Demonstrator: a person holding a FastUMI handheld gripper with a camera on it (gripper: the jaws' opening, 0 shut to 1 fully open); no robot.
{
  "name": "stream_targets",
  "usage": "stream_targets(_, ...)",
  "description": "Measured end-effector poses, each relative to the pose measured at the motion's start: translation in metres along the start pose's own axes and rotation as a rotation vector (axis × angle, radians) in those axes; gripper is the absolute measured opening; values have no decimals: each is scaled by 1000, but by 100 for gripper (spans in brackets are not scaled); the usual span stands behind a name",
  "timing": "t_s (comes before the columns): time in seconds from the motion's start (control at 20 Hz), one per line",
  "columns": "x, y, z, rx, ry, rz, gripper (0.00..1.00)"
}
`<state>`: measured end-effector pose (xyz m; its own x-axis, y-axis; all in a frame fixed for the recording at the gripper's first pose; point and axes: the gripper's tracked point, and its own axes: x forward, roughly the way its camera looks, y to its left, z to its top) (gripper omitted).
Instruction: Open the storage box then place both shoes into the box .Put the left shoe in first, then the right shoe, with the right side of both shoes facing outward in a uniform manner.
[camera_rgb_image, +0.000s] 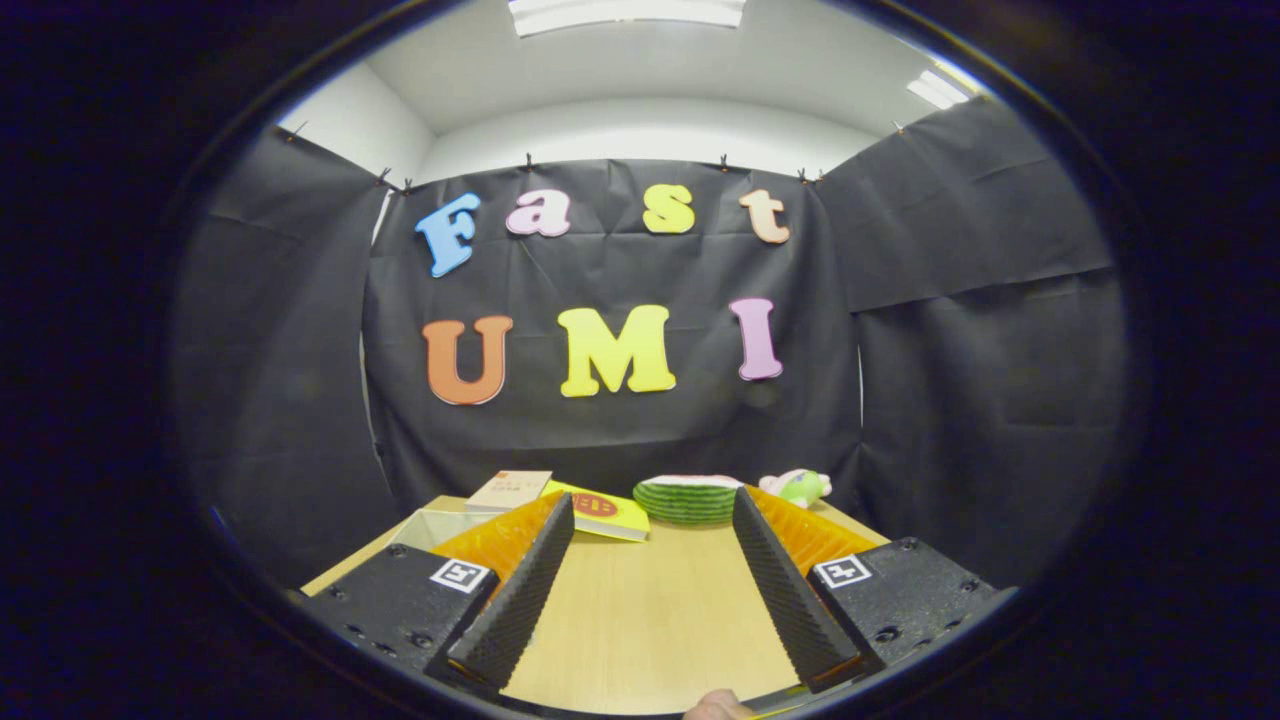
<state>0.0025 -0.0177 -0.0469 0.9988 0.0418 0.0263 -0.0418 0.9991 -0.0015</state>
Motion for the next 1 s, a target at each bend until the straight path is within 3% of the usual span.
stream_targets(1.0, -38, 4, -12, 26, -10, 45, 100)
